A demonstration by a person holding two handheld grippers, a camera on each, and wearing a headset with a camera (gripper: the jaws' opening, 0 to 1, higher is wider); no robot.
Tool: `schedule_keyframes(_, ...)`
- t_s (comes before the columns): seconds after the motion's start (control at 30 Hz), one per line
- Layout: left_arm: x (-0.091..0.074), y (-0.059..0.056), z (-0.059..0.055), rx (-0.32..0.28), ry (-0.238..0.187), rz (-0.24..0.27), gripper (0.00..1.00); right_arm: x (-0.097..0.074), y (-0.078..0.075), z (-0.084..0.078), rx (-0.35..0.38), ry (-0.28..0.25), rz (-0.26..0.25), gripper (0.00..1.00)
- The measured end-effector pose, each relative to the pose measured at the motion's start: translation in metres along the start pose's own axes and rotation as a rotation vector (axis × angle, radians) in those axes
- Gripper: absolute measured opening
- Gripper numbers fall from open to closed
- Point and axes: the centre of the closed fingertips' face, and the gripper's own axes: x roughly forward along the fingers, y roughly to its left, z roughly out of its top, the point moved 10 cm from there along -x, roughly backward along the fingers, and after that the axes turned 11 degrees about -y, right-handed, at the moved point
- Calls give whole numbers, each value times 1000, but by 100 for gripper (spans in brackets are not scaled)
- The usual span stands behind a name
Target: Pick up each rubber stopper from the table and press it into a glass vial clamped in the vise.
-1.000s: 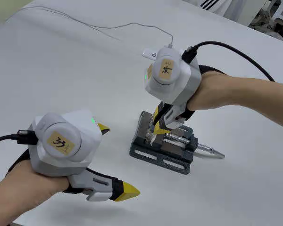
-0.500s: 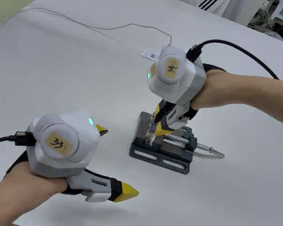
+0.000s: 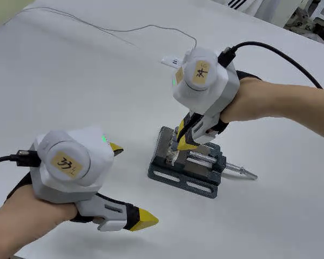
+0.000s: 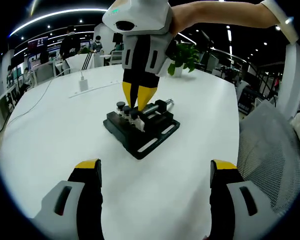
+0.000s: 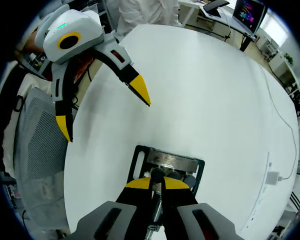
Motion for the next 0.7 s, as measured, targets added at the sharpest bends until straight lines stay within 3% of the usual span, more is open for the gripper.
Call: schedule_keyframes(0.7, 1, 0, -6, -11, 16, -7, 88, 2, -7, 0, 26, -12, 43, 1)
